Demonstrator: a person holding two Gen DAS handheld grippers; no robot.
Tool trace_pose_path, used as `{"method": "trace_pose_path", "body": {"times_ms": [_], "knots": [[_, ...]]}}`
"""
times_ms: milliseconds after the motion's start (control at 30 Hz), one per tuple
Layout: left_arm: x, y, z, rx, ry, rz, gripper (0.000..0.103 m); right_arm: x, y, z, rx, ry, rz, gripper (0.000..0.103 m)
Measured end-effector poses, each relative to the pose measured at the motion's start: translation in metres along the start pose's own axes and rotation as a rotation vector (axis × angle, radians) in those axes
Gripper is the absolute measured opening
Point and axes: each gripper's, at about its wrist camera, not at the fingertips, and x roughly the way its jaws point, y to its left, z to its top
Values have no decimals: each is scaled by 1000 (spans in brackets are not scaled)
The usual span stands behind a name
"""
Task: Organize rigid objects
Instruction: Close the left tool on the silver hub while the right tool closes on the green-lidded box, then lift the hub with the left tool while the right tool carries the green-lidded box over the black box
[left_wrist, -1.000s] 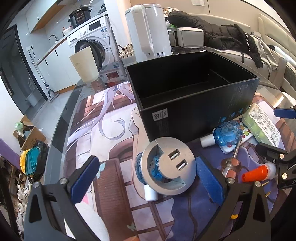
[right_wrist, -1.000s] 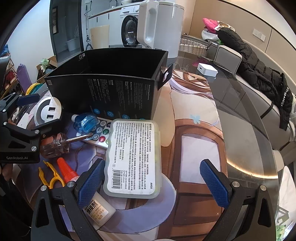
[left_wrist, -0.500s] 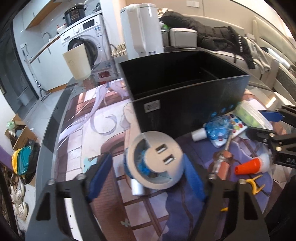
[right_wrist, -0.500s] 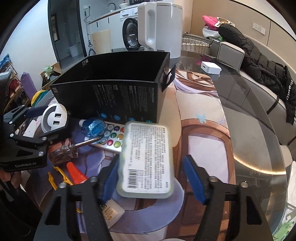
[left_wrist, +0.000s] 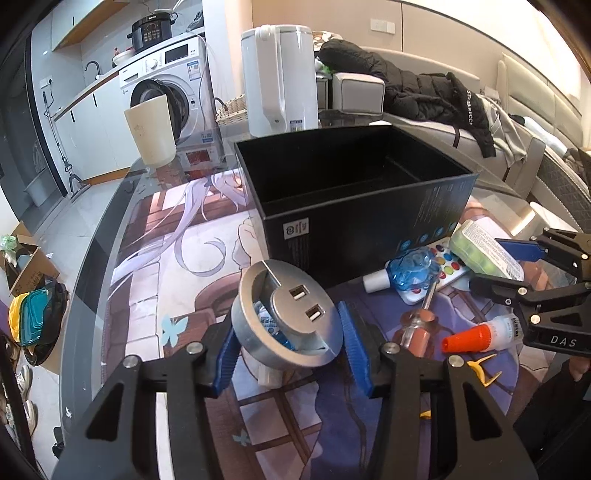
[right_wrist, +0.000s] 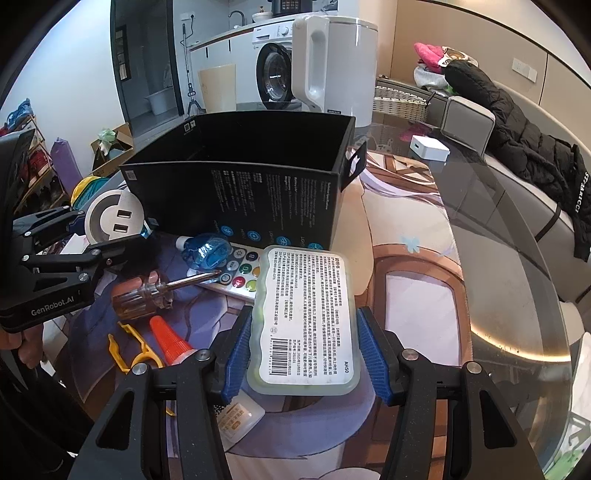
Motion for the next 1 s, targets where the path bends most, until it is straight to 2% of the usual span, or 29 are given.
{"method": "trace_pose_path", "body": {"times_ms": [67, 300, 533, 700, 1000], "knots": [[0, 1, -1, 0, -2, 2, 39, -2, 1, 0, -2, -5, 2, 55], [2, 6, -4, -14, 11, 21, 39, -2, 3, -3, -5, 4, 5, 55], [-3, 2, -4, -16, -8, -45, 38, -2, 3, -3, -3, 3, 1, 55], [-7, -5, -4, 19, -24, -67, 17, -2, 4, -3, -12, -3, 4, 55], [-13, -8, -4, 13, -42, -98, 15, -5, 4, -2, -6, -16, 6, 55]]}}
